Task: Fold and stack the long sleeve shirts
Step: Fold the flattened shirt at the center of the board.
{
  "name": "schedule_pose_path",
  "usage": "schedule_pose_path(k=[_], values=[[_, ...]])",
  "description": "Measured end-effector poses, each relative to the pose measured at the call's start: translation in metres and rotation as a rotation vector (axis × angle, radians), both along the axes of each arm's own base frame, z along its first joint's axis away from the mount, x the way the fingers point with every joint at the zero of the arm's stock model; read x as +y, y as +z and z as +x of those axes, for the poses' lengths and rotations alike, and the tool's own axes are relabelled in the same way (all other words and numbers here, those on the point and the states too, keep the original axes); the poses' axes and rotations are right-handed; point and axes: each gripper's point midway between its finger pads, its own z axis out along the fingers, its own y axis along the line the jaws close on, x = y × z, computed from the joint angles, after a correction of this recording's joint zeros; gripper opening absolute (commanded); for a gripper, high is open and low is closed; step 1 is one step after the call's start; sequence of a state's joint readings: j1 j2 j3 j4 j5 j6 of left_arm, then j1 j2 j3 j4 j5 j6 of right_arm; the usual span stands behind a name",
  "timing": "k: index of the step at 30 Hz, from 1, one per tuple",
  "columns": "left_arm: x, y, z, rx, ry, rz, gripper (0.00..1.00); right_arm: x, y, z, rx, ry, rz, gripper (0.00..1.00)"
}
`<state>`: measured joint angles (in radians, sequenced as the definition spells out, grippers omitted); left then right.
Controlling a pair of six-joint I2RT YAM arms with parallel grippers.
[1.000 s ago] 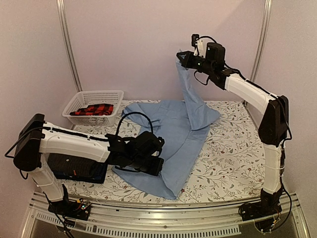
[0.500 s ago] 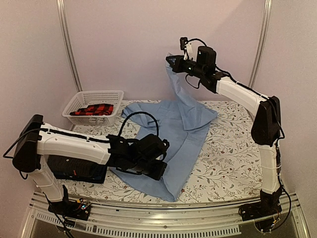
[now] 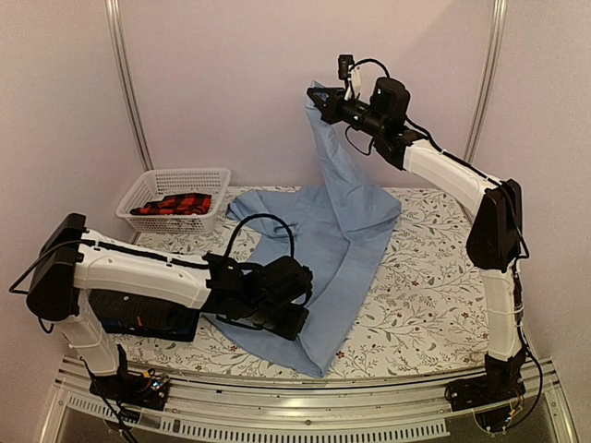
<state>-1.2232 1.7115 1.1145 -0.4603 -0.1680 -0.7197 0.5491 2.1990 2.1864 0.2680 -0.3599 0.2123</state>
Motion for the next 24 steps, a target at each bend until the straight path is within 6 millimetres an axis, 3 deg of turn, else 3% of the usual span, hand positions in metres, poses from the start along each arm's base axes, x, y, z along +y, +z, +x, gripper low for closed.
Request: schedule_pose_path(k=[12,18,24], values=[[0.003,-0.007,-0.002,0.019,0.017,0.018,0.0,0.017,-0.02,0.006,-0.029,0.064,-0.012,0.0],[0.009,-0.018,-0.004,0.04,0.035,0.042,0.02,0.025,-0.044,0.011,0.032,0.099,-0.018,0.0],[0.016,-0.033,-0.012,0.077,0.017,0.077,0.22,0.027,-0.054,0.011,0.07,0.117,-0.025,0.0]])
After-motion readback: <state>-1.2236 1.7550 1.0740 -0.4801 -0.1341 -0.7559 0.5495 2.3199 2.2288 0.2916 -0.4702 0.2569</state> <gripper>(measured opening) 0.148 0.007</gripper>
